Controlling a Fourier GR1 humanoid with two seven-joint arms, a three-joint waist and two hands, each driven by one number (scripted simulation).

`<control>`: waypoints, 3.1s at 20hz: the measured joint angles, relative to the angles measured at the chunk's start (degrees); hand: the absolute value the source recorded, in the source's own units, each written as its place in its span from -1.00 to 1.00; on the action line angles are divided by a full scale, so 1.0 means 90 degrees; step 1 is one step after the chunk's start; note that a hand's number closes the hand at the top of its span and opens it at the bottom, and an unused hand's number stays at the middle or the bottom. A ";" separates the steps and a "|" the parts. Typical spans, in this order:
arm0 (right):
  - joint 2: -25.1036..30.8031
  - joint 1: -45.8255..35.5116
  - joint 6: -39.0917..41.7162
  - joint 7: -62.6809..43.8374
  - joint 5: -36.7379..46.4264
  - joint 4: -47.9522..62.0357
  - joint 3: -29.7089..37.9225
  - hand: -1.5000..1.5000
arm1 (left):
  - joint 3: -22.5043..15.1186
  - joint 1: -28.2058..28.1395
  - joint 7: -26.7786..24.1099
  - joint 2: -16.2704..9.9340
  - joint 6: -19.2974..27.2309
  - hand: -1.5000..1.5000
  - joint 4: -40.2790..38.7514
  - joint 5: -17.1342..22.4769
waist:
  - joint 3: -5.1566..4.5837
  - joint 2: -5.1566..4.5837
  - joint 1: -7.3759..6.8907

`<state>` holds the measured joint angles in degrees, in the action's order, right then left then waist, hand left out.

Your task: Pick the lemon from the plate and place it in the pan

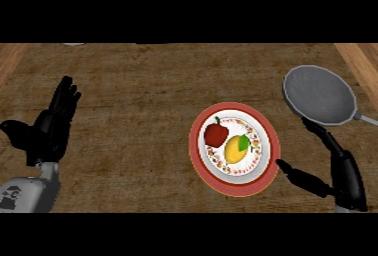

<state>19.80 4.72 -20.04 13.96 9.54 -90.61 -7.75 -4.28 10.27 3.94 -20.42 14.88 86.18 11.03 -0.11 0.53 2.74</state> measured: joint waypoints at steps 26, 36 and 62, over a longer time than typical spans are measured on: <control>0.1783 -0.2207 0.3175 -0.7085 0.0643 -0.3790 -0.0546 -1.00 | 0.0147 0.0298 -0.0112 0.0275 -0.0459 0.00 -0.0309 -0.0255 | 0.0005 -0.0068 -0.0371; 0.0555 -0.2709 0.3450 -0.7775 0.1458 -0.3255 -0.1477 -1.00 | 0.0321 0.0260 -0.0113 0.0420 -0.0604 0.00 -0.0307 -0.0408 | 0.0007 -0.0058 -0.0332; -0.0651 -0.2436 0.4364 -0.6765 0.2614 -0.1106 -0.1192 -1.00 | 0.0761 0.0303 0.0019 0.0777 -0.0929 0.00 -0.0246 -0.0840 | 0.0011 -0.0060 -0.0320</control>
<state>13.94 -17.21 19.24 -46.93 33.06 -100.56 -18.48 2.56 12.99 4.10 -13.42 6.52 83.97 3.48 -0.01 0.00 -0.14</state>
